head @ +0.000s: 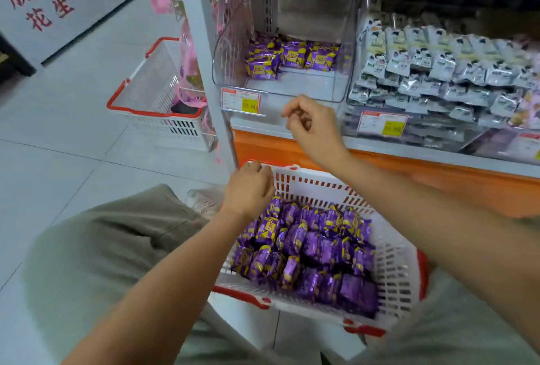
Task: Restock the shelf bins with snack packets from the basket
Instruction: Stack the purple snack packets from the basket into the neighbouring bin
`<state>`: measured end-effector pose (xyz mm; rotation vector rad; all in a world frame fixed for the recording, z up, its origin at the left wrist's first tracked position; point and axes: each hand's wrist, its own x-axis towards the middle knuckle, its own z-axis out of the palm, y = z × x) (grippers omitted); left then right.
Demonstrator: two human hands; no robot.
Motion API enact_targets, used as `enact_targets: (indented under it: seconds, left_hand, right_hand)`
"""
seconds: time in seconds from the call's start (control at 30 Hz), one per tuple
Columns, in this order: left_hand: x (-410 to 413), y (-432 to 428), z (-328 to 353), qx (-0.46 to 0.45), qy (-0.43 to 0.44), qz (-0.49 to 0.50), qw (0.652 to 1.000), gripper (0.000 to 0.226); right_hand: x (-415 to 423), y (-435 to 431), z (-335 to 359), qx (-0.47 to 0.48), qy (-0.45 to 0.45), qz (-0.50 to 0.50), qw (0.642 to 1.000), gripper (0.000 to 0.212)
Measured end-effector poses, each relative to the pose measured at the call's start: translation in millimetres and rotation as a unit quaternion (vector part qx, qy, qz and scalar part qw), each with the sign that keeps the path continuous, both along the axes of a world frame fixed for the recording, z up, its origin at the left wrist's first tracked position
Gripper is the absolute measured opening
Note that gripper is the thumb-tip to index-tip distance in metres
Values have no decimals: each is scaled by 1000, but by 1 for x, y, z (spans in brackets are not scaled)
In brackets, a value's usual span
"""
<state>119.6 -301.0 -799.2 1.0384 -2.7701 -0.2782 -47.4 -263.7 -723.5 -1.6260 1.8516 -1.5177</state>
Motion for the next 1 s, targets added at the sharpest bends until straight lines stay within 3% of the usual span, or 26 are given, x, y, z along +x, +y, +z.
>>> enact_targets:
  seconds: [0.07,0.13,0.23,0.3,0.37,0.5,0.63,0.73,0.8,0.87,1.0]
  left_hand:
    - [-3,16,-25,98,-70,29,992,24]
    - [-2,30,-48,164,-118,45,978,25]
    - [-3,47,-80,241,-156,41,957,27]
    - [-6,53,-97,268,-160,39,949,31]
    - [-11,58,-110,290,-155,26,944,42]
    - [-23,69,-127,327,-155,21,932,68]
    - [-32,77,-139,335,-163,23,928,83]
    - [-38,79,-145,293,-165,25,941,86]
    - [-43,82,-148,261,-175,32,949,89]
    - [-48,85,-151,242,-181,45,952,93]
    - [-55,90,-155,226,-186,79,953,97]
  right_hand:
    - [-3,26,-37,110,2,17,994,20]
    - [-11,47,-75,271,21,23,962,20]
    - [-24,78,-126,548,40,65,833,33]
    - [-24,93,-151,628,45,90,772,42]
    - [-20,99,-168,653,22,78,753,44]
    - [-9,96,-196,646,-70,52,758,51]
    - [-11,93,-210,618,-204,-9,760,17]
    - [-16,95,-214,558,-359,-97,742,17]
    - [-18,96,-216,542,-436,-125,707,44]
    - [-18,95,-220,530,-468,-120,697,62]
    - [-18,98,-212,524,-482,-95,696,55]
